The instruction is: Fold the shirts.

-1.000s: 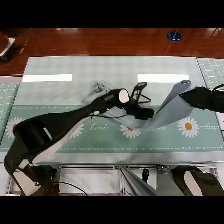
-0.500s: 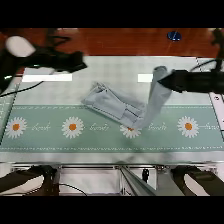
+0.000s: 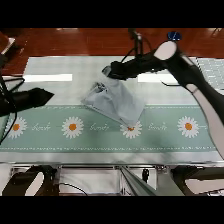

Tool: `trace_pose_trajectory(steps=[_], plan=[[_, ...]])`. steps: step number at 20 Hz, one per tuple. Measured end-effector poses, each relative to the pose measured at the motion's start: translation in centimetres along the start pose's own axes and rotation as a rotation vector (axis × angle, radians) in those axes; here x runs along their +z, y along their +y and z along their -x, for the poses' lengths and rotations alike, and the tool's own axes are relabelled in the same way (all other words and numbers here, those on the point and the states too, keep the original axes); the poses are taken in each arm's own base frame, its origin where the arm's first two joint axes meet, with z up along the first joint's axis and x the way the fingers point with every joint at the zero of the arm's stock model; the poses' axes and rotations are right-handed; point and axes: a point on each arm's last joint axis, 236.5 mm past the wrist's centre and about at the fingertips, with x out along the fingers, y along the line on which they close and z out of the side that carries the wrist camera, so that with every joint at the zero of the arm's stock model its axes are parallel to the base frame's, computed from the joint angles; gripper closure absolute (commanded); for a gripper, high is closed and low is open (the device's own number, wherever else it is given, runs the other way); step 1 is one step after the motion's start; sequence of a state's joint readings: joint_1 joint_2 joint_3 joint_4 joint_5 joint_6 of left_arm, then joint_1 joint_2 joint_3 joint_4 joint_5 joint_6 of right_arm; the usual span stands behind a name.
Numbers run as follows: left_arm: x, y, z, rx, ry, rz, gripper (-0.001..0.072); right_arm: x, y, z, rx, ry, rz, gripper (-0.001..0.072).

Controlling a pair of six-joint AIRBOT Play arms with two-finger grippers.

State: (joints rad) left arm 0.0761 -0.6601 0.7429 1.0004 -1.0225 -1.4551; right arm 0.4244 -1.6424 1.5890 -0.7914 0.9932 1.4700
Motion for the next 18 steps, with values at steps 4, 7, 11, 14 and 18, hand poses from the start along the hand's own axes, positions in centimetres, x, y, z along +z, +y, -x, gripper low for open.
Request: trace_pose_trajectory(steps=[4, 7, 11, 14, 18], plan=[[-4.0, 2.1, -1.8, 0.019, 0.055, 0.057, 0.0687, -0.8, -0.2, -6.1, 0.052, 0.055, -0.073, 0.0297], [-5.9, 3.4, -3.2, 0.031, 0.087, 0.098, 0.0687, -1.8, 0.9, -8.0, 0.126, 0.109, -0.097, 0.0297], [-7.0, 4.0, -4.1, 0.033, 0.107, 0.130, 0.0687, -1.0, 0.3, -3.2, 0.141, 0.151, -0.074, 0.0297], [-7.2, 4.1, -4.3, 0.034, 0.109, 0.139, 0.0687, -0.5, -2.1, 4.9, -0.015, 0.142, 0.006, 0.0297], [-7.3, 4.0, -4.4, 0.028, 0.111, 0.147, 0.0687, -3.7, -9.4, 14.6, -0.408, 0.028, -0.049, 0.0297]])
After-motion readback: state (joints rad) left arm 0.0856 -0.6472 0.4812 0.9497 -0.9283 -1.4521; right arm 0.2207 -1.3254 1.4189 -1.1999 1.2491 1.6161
